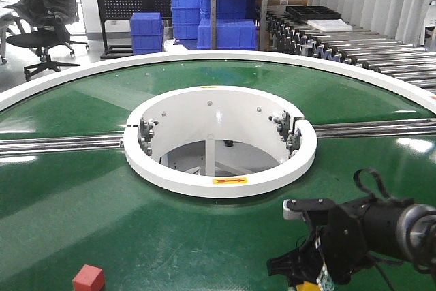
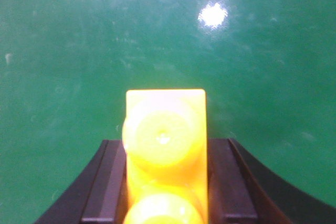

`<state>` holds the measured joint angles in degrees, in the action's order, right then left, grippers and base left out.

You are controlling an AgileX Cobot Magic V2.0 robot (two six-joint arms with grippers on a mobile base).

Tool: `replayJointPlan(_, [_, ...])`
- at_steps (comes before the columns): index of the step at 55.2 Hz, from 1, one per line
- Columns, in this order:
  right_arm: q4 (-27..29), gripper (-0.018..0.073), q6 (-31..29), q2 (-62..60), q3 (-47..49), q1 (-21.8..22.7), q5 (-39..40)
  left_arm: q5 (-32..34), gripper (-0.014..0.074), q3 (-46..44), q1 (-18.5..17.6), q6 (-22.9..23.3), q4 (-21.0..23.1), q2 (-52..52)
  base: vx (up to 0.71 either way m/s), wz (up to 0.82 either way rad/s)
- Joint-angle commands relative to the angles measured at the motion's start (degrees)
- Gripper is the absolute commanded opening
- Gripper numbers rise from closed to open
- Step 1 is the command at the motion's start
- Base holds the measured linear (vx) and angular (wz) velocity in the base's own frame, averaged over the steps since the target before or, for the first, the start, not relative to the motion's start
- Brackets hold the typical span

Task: Pick red and yellow blocks into blue bin
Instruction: 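Lower the right gripper over the yellow brick and close on it, then lower the left gripper over the red cube and close on it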

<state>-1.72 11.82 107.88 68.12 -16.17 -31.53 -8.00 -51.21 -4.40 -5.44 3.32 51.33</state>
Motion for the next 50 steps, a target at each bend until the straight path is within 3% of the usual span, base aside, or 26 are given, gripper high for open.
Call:
replayJointPlan(1, [-1.1, -0.0011, -1.4, -6.7, 1.7, 0.2, 1.3, -1.3, 0.0534, -2.3, -0.1, 0.0, 0.4, -0.4, 0.00, 0.00])
replayJointPlan(14, [-1.1, -0.0010, -3.2, -16.0, 1.7, 0.1, 2.1, -18.0, 0.0534, -5.9, -0.1, -1.7, 0.4, 3.5, 0.00, 0.00])
replayJointPlan(30, [-1.1, -0.0010, -5.1, -17.7, 1.7, 0.1, 1.9, -32.7, 0.0534, -18.2, -0.2, -4.3, 0.5, 23.1, 0.00, 0.00])
replayJointPlan(41, [-1.1, -0.0010, -5.1, -17.5, 1.7, 0.1, 1.8, -33.2, 0.0534, -20.2, -3.1, -9.6, 2.3, 34.1, 0.00, 0.00])
replayJointPlan(50, [-1.1, -0.0010, -5.1, -17.5, 1.7, 0.1, 0.5, -30.4, 0.0534, -20.2, -5.3, -9.6, 5.6, 44.0, 0.00, 0.00])
